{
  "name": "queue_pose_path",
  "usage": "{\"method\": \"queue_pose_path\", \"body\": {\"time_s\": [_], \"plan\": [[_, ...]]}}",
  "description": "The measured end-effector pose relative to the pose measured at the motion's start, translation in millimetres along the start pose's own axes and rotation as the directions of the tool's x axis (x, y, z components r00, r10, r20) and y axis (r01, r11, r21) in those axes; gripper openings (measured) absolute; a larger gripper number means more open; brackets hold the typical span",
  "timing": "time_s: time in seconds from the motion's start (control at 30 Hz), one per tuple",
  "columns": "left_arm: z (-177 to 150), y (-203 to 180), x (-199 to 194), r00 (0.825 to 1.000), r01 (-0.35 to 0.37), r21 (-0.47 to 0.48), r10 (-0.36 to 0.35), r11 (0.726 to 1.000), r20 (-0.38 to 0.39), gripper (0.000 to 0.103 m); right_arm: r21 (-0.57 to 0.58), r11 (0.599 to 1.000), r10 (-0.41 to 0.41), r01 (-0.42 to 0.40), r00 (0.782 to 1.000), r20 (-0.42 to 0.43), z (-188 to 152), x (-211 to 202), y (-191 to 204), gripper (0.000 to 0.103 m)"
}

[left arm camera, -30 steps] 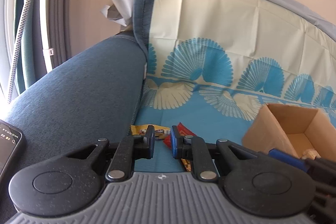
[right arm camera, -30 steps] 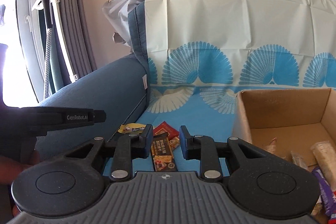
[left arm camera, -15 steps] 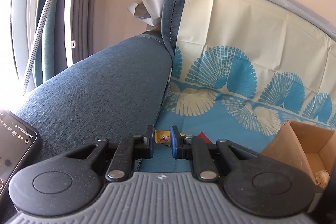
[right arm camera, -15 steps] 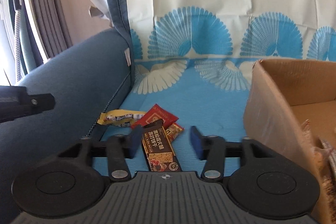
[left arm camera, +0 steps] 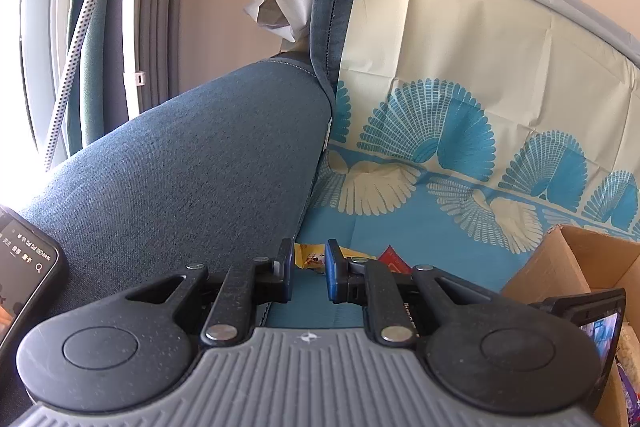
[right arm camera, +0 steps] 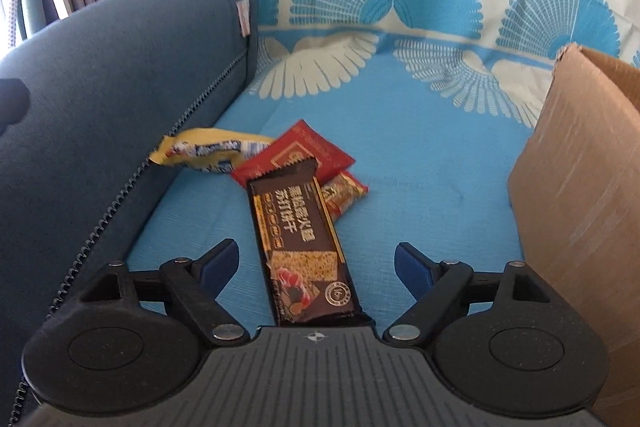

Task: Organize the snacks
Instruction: 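Lower the right tool onto the dark cracker bar and grasp it while the left tool approaches the red pack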

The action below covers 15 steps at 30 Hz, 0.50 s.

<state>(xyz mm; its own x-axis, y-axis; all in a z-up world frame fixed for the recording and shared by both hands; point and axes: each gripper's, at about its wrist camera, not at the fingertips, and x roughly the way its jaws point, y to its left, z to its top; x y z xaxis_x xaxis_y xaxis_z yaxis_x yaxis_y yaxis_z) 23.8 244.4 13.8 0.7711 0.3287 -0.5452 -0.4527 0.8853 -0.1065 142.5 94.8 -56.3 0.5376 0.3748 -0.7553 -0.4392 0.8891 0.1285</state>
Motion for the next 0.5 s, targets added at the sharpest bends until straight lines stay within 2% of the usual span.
{"method": "queue_pose_path", "body": {"time_s": [0.03, 0.1, 0.13, 0.2, 0.33, 0.5], "plan": [[-0.1, 0.2, 0.2, 1.000, 0.002, -0.002, -0.002, 1.000, 0.000, 0.017, 0.002, 1.000, 0.004, -0.004, 1.000, -0.003, -0.4, 0.6, -0.9, 0.078], [-0.3, -0.9, 0.5, 1.000, 0.003, -0.001, -0.003, 1.000, 0.000, 0.017, -0.001, 1.000, 0.012, -0.012, 1.000, -0.015, -1.1, 1.9, -1.6, 0.064], [-0.6, -1.6, 0.7, 1.000, 0.005, 0.000, -0.005, 1.000, -0.001, 0.017, -0.001, 1.000, 0.020, -0.020, 1.000, -0.022, -1.5, 2.4, -1.9, 0.060], [-0.9, -2.7, 1.2, 1.000, 0.006, 0.002, -0.006, 1.000, -0.003, 0.017, -0.010, 1.000, 0.027, -0.027, 0.999, -0.033, -2.8, 2.5, -1.7, 0.044], [-1.5, -4.1, 0.9, 1.000, 0.010, 0.002, -0.010, 1.000, -0.004, 0.017, -0.003, 0.999, 0.039, -0.039, 0.999, -0.026, -2.2, -2.5, -4.6, 0.041], [-1.5, -2.9, 4.3, 1.000, 0.017, -0.023, -0.018, 1.000, -0.020, 0.017, 0.075, 0.996, 0.041, -0.038, 0.998, -0.045, -0.3, -13.1, -15.5, 0.041]]}}
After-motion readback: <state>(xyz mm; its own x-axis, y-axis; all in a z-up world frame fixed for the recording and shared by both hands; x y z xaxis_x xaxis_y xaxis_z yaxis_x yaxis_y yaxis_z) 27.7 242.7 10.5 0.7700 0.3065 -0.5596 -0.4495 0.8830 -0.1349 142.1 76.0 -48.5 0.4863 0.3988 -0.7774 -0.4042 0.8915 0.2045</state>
